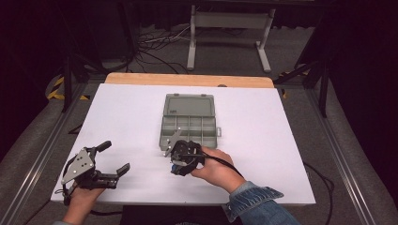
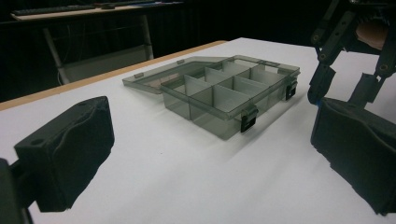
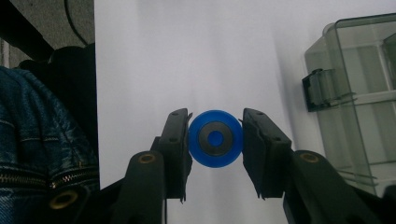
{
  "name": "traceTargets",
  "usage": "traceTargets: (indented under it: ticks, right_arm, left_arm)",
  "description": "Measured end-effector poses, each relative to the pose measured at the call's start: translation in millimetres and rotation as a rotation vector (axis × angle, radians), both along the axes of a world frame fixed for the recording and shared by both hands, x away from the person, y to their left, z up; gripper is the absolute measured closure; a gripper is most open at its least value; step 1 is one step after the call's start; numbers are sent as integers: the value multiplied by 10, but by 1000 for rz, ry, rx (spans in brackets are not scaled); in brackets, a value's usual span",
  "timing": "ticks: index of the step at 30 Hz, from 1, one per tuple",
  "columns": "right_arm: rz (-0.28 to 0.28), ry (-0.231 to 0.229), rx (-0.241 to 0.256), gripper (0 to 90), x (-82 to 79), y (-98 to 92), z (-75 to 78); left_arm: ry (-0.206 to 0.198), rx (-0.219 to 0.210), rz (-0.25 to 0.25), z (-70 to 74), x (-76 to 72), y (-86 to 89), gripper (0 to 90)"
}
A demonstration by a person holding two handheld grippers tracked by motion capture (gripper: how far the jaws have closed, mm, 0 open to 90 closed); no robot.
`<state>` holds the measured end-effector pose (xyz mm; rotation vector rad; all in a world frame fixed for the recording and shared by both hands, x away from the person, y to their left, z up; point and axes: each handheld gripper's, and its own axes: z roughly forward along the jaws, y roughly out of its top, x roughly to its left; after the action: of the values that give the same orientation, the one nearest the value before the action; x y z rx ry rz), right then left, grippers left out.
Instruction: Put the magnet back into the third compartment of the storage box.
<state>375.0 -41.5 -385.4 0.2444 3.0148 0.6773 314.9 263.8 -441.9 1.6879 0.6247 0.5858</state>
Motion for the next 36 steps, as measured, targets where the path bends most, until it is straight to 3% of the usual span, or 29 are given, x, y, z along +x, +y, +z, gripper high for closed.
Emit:
traceTargets:
  ticks: [11,18,26,36]
  right_arm:
    - [-43,-13,16,625,120,-108,149]
    - [-92,-42,37,625,307,-224,281]
    - [-161,-45,51,625,518,-335,364]
    - [-219,-50,51,624,741,-422,390]
  left_arm:
    - [2,1,-2,1,2,3,3]
    - [1,-2,0,0,1,2,3]
    - [1,-1,0,0,1,3,3]
    - [5,-4,-1,-2,3,2,3]
